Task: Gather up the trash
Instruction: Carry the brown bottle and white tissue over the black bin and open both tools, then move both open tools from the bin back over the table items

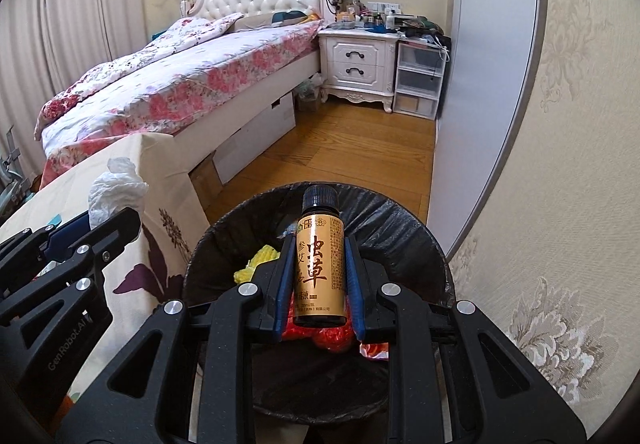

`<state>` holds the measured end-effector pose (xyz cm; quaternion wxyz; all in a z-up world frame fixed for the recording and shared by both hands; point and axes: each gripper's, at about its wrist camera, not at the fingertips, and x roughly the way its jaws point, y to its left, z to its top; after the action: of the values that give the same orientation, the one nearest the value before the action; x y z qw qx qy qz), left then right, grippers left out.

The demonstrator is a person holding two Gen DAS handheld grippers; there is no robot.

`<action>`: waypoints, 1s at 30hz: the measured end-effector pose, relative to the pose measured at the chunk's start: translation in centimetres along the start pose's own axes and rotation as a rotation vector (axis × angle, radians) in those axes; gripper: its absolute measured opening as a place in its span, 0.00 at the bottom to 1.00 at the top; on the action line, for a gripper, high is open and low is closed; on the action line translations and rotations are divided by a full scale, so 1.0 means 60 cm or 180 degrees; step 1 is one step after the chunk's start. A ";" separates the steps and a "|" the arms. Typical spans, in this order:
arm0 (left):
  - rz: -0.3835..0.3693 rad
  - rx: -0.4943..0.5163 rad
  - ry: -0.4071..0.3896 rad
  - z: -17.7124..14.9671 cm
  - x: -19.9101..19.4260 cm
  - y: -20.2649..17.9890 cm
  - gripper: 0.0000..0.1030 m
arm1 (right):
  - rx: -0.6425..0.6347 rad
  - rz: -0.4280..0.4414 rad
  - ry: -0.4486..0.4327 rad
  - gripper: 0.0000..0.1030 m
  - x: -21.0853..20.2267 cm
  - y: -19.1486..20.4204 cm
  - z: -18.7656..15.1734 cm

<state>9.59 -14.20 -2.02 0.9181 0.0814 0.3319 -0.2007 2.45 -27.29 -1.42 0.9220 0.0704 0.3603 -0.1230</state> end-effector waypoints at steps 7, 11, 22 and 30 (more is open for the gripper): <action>0.0010 0.0065 0.0040 0.004 0.022 -0.009 0.29 | 0.0055 -0.0051 0.0001 0.23 0.011 -0.007 0.004; 0.0024 0.0067 0.0047 0.004 0.028 -0.015 0.32 | 0.0055 -0.0071 0.0001 0.23 0.015 -0.007 0.002; 0.0106 0.0019 0.0059 0.001 0.031 -0.011 0.66 | 0.0152 -0.0179 -0.0077 0.40 0.018 -0.018 0.006; 0.0150 -0.0069 0.0034 0.006 0.012 0.008 0.71 | 0.0164 -0.0195 -0.0120 0.50 0.009 -0.021 0.008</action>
<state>10.53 -14.09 -2.21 0.9216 0.0804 0.3369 -0.1750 2.82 -28.72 -1.50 0.9223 0.0807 0.3416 -0.1617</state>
